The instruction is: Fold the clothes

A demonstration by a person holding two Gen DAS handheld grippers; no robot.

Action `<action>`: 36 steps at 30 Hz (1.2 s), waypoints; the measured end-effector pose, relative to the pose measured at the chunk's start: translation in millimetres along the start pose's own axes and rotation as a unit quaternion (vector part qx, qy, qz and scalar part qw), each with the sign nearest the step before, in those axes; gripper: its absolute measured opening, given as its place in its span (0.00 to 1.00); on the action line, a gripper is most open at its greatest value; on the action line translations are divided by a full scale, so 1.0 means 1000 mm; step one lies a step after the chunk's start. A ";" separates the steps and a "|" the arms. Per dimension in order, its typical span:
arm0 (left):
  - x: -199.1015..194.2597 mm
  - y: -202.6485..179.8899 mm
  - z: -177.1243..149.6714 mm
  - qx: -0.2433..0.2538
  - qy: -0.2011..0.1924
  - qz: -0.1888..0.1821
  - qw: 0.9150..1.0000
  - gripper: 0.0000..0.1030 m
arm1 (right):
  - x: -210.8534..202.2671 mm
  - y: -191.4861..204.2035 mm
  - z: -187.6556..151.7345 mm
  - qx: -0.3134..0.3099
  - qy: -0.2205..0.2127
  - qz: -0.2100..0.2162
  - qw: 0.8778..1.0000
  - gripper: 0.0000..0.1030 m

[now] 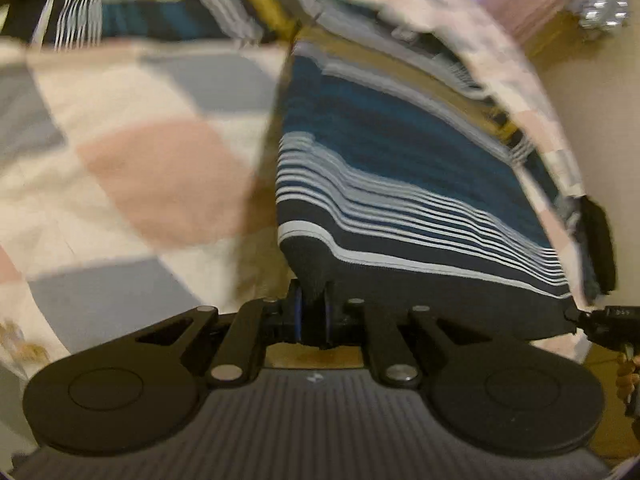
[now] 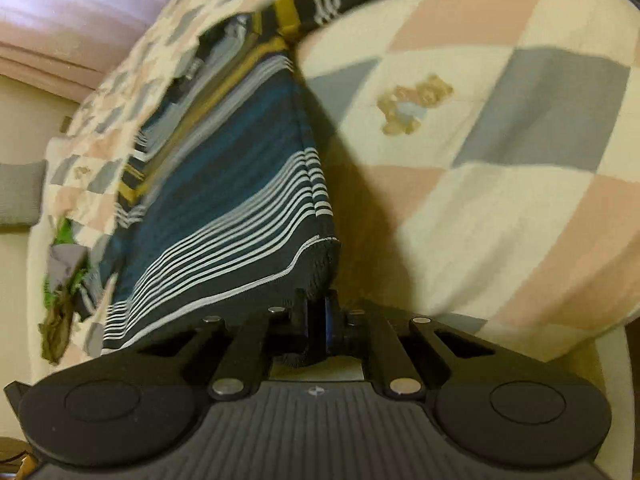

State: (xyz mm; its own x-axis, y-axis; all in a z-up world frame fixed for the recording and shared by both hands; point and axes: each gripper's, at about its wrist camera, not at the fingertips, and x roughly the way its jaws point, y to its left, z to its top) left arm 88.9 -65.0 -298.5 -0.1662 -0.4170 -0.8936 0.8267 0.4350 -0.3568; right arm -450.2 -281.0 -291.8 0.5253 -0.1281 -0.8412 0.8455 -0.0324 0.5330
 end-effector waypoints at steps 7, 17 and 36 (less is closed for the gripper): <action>0.051 0.013 -0.013 -0.014 0.040 0.040 0.998 0.08 | 0.060 -0.026 -0.013 0.018 0.035 -0.064 0.997 0.06; 0.046 0.009 -0.014 0.006 0.068 0.093 0.993 0.11 | 0.058 -0.020 -0.007 0.005 0.035 -0.105 0.994 0.31; 0.065 -0.039 -0.031 -0.033 0.088 0.135 0.986 0.14 | 0.077 0.054 -0.036 -0.313 0.049 -0.203 0.927 0.31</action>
State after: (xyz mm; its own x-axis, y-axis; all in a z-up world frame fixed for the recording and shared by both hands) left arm 29.2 -84.1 -351.4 -0.0405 -0.1363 -0.9898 0.8175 0.5651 -0.1113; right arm -360.8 -256.5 -330.8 0.1324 -0.1404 -0.9812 0.8492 0.5267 0.0392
